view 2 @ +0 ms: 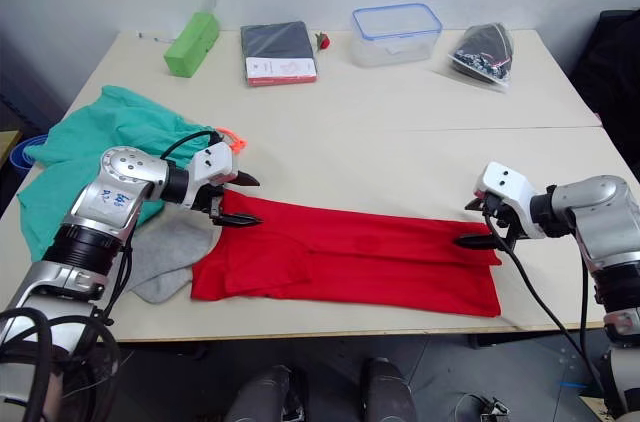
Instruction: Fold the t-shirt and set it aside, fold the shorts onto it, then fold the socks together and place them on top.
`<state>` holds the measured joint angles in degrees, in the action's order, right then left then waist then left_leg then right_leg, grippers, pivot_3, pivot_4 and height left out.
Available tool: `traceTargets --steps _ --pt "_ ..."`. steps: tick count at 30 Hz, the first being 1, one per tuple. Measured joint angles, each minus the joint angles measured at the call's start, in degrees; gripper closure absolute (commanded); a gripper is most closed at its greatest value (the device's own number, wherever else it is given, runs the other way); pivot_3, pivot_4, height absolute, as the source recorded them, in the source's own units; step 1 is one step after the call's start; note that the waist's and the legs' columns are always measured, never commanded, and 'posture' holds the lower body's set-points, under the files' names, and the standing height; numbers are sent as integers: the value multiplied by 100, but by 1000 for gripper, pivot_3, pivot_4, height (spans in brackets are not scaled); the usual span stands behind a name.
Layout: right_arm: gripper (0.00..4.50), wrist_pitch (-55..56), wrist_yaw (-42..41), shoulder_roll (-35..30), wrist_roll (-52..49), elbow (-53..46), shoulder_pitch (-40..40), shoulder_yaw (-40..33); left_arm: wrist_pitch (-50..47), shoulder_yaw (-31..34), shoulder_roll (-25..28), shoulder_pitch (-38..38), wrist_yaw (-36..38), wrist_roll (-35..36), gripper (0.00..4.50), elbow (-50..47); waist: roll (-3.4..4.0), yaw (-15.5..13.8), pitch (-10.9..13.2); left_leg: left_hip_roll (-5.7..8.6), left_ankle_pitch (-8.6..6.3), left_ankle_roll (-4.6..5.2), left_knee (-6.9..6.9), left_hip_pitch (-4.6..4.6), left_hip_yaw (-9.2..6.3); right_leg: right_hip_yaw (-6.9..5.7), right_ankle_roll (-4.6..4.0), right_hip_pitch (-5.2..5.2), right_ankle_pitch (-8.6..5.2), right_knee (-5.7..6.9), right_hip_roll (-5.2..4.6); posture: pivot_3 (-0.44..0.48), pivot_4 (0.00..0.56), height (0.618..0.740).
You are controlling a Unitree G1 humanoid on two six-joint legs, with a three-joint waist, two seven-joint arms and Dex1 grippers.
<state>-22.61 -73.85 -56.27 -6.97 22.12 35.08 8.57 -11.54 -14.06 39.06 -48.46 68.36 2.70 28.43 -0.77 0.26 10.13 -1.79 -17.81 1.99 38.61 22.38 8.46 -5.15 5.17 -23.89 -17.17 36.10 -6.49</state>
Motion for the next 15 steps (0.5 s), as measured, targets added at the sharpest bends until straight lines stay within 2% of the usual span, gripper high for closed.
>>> traceTargets --steps 5,9,12,15 --pt "42 -64 100 87 144 115 3 18 135 49 -202 -234 2 -69 0 390 1 3 1 -1 -2 2 20 2 -3 -2 1 -1 1 20 -6 0 150 740" --pt "42 -163 114 190 185 114 14 18 -172 352 -295 -243 248 345 0 171 2 7 2 -2 -5 1 27 4 -7 -3 1 -4 1 33 -8 0 150 740" --pt "597 -264 105 223 196 95 28 18 -637 626 -288 -87 614 963 0 -690 3 18 3 -3 -6 1 28 5 -8 -2 1 -4 1 40 -8 0 150 740" --pt "1516 -351 80 236 198 51 27 18 -1106 781 -271 204 824 1501 0 -1584 3 23 3 -3 -5 0 30 4 -9 1 1 -3 1 39 -7 0 150 740"
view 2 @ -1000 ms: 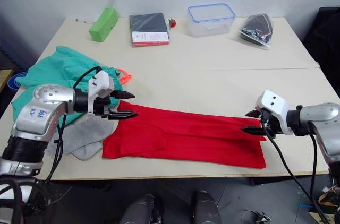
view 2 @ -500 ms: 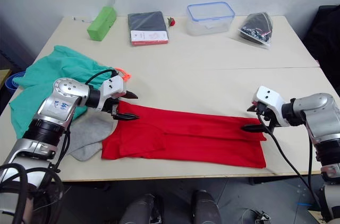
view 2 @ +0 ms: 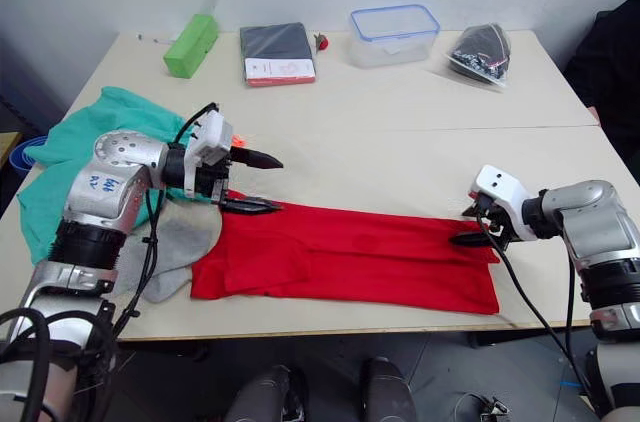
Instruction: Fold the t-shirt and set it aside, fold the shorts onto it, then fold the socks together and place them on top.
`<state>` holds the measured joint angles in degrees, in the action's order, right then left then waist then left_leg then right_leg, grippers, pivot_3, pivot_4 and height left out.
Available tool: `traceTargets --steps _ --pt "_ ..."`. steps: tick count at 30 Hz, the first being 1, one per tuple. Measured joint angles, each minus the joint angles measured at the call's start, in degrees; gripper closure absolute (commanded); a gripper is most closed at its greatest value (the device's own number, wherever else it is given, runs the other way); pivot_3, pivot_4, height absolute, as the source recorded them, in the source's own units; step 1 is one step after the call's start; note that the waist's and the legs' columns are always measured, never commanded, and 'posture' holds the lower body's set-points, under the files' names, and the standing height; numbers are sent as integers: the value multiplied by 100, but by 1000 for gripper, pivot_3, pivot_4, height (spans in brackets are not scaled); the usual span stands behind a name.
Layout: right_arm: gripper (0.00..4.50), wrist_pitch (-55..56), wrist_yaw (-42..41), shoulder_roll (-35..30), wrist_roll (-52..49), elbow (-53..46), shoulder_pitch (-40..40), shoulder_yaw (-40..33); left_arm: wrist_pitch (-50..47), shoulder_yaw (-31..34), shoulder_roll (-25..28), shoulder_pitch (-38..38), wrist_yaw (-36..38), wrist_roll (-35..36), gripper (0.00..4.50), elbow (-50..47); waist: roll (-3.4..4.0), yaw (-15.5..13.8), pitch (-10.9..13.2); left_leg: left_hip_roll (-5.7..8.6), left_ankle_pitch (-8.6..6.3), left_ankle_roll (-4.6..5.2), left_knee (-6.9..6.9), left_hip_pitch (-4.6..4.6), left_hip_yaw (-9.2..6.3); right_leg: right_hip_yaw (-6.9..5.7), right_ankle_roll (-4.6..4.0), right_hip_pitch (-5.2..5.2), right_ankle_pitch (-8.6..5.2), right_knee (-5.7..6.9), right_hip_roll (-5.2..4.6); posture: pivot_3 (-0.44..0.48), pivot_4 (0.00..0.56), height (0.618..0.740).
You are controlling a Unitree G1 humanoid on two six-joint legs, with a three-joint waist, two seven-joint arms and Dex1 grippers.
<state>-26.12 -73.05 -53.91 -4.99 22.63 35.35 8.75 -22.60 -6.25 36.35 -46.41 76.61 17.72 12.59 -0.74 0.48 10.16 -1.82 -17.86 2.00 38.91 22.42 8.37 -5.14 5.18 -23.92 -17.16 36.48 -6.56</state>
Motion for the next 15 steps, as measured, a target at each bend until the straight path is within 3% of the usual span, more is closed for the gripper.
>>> traceTargets --steps 7,9,15 --pt "3994 -7 -97 12 50 -86 -54 2 -740 152 105 341 30 727 0 -1293 0 0 0 1 0 0 7 -2 -2 26 0 6 0 -1 1 0 150 740" --pt "4460 15 -102 31 57 -86 -50 2 -770 167 147 415 -31 756 0 -1417 0 0 0 1 0 0 7 -4 -2 38 0 8 0 -3 1 0 150 740" --pt "4460 288 -99 292 412 272 523 357 -588 128 261 610 -151 629 0 -1416 2 101 1 0 0 -2 5 -5 0 50 -1 8 -1 -3 3 0 150 740"
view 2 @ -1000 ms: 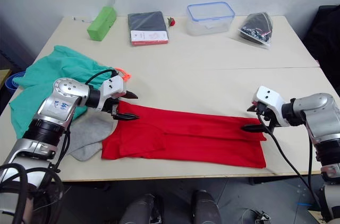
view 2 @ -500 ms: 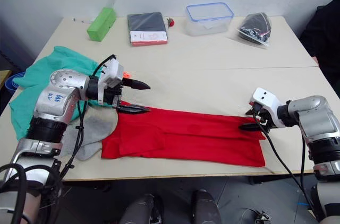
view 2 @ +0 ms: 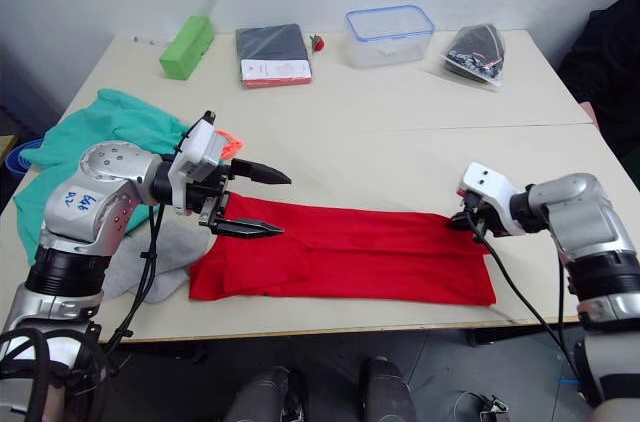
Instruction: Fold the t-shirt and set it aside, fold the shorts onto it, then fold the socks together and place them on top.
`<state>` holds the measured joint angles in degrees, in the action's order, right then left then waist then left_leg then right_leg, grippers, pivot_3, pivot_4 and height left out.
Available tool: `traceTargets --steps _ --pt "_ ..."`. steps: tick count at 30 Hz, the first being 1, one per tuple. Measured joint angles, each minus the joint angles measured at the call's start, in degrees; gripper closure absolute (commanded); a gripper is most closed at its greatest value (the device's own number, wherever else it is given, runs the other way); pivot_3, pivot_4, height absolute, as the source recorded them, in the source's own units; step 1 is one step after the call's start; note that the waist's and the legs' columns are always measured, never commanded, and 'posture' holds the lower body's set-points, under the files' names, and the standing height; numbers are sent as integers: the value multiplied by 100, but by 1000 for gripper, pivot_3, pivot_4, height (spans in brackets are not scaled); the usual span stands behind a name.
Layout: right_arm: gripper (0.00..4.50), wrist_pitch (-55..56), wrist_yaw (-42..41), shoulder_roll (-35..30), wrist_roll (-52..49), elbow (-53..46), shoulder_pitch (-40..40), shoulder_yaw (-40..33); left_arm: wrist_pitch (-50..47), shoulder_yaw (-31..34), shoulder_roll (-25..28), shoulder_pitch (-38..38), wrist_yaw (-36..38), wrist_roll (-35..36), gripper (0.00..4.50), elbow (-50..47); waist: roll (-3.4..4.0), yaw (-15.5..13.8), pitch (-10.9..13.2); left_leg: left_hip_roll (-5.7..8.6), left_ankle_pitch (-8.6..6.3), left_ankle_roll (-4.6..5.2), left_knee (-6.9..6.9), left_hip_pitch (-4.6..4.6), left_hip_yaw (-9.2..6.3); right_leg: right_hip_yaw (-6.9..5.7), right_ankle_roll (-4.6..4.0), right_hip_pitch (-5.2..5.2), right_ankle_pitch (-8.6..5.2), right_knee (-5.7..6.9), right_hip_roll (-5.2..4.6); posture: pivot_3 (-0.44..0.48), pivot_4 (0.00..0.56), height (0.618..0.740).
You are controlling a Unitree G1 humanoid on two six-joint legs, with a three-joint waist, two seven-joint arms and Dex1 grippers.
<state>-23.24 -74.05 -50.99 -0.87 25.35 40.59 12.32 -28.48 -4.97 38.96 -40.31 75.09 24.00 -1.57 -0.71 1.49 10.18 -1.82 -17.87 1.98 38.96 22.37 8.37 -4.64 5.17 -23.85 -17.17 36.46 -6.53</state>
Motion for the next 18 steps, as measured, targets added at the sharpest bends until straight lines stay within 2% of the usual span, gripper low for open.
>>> traceTargets --steps 4,7,11,14,18 --pt "4460 438 -122 24 398 182 365 384 165 -49 38 106 -80 -118 0 22 1 29 1 -4 -3 -5 -3 -1 1 1 -3 -1 -2 -1 5 0 150 740" --pt "4460 694 -70 282 648 474 810 563 186 -21 96 181 -144 -121 0 17 7 46 5 -4 -2 -5 -1 -1 4 5 -3 -3 -2 2 5 0 150 740" --pt "4460 1295 18 728 1062 1603 1795 827 199 12 126 250 -262 -121 0 12 17 59 11 -4 -2 -6 -3 0 4 5 -5 -7 -3 5 6 0 150 740" --pt "4460 1849 225 1094 1447 2801 2466 1047 225 101 161 357 -410 -122 0 8 18 47 12 -2 -2 -5 -7 2 3 4 -5 -8 -3 7 5 0 150 740" --pt "4460 2504 575 1458 1813 3906 2902 1208 182 222 199 575 -583 -106 0 -22 21 50 14 0 -3 -4 -10 7 3 4 -5 -9 -3 18 3 0 150 740"
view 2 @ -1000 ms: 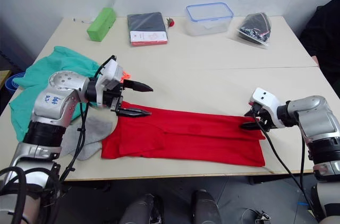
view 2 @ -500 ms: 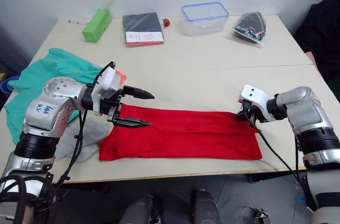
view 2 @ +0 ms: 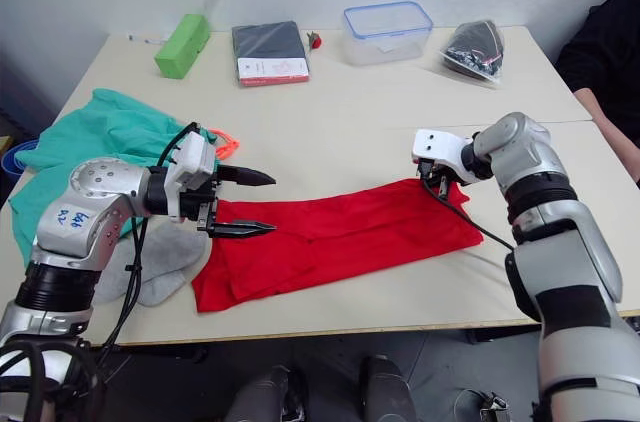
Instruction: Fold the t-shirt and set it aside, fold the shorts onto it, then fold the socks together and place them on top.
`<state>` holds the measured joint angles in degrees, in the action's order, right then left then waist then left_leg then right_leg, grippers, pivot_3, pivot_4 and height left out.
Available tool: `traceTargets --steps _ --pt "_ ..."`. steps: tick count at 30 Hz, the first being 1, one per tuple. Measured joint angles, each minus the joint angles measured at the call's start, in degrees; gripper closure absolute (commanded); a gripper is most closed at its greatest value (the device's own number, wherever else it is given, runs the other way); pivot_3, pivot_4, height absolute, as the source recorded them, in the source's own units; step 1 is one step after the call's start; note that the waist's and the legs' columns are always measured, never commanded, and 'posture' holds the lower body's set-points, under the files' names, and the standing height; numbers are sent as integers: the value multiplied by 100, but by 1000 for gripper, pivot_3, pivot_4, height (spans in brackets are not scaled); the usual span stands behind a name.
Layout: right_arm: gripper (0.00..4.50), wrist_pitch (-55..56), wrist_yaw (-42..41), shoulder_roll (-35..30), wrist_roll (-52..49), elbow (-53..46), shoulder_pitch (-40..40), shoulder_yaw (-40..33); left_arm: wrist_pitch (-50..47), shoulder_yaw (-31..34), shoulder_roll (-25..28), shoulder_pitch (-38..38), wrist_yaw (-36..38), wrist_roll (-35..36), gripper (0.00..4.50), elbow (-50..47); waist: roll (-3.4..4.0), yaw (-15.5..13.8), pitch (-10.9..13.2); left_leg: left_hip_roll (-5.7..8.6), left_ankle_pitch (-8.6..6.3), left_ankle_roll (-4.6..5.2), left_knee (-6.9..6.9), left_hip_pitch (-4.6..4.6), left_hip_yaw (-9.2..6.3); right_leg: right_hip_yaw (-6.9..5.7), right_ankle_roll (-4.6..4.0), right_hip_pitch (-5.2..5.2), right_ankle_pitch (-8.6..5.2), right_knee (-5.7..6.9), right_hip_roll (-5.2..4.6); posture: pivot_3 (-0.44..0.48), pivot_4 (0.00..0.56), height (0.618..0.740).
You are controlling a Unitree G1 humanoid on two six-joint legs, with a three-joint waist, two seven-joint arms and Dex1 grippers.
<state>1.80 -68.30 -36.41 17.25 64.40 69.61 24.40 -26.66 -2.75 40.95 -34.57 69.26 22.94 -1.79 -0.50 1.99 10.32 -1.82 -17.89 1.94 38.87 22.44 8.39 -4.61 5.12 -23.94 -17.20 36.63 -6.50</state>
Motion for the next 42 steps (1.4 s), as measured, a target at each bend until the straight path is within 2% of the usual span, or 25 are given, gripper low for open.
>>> traceTargets --steps 5,15,18,20,24,29,31,34,36,38,41,42 --pt "4460 412 543 285 364 819 396 8 -65 139 52 234 -262 16 0 -238 1 41 1 -2 0 -1 1 -3 0 2 0 0 0 13 0 0 150 740" --pt "4460 562 1279 406 583 1234 536 -41 -76 232 232 565 -543 -28 0 -328 5 115 3 -2 0 -1 -1 -3 -1 2 0 0 0 14 -2 0 150 740" --pt "3854 641 1427 406 611 1239 534 -78 -54 152 205 561 -622 -150 0 -308 6 122 3 -2 0 -2 -2 -3 -1 2 0 0 0 15 -1 0 150 740" --pt "3232 678 1478 405 602 1239 532 -185 -56 91 124 558 -681 -199 0 -247 7 121 4 -1 0 -2 -1 -3 0 3 0 0 0 15 -1 0 150 740" --pt "1862 814 1520 384 579 1216 474 -297 -137 -43 -110 481 -816 -218 0 -168 7 122 4 -2 0 -2 -1 -3 0 4 0 0 0 15 0 0 150 740" --pt "64 1074 1465 363 550 1069 474 -454 -92 -44 65 324 -642 -250 0 86 9 147 5 -3 1 -4 -7 -6 3 5 0 -1 0 14 3 0 150 740" --pt "23 1184 1424 325 415 872 461 -603 -45 -63 122 282 -509 -297 0 306 12 146 7 -4 3 -6 -11 -5 4 4 0 -4 0 15 4 0 150 740" --pt "23 1193 1101 144 62 85 280 -923 41 -129 213 -48 -291 -381 0 693 14 126 9 -4 3 -7 -11 -2 4 3 0 -7 0 14 6 0 150 740" --pt "23 930 862 -72 -313 -921 -168 -1224 195 -210 235 -364 -123 -476 0 976 13 58 9 -1 3 -5 -7 -1 -3 -3 0 -3 0 14 5 0 150 740" --pt "23 132 684 -403 -759 -2555 -1172 -1666 465 -371 191 -699 52 -671 0 1447 12 -59 8 4 -1 -1 -8 0 -9 -9 0 3 0 5 3 0 150 740" --pt "23 -1440 610 -756 -1235 -4627 -2610 -2213 781 -559 63 -1024 268 -906 0 2157 13 -128 8 6 -5 8 9 27 -11 -16 4 -9 2 2 2 0 150 740" --pt "23 -1889 623 -790 -1361 -5115 -2875 -2334 870 -585 28 -1095 319 -960 0 2327 12 -139 9 4 -5 9 21 38 -11 -19 6 -17 3 5 4 0 150 740"
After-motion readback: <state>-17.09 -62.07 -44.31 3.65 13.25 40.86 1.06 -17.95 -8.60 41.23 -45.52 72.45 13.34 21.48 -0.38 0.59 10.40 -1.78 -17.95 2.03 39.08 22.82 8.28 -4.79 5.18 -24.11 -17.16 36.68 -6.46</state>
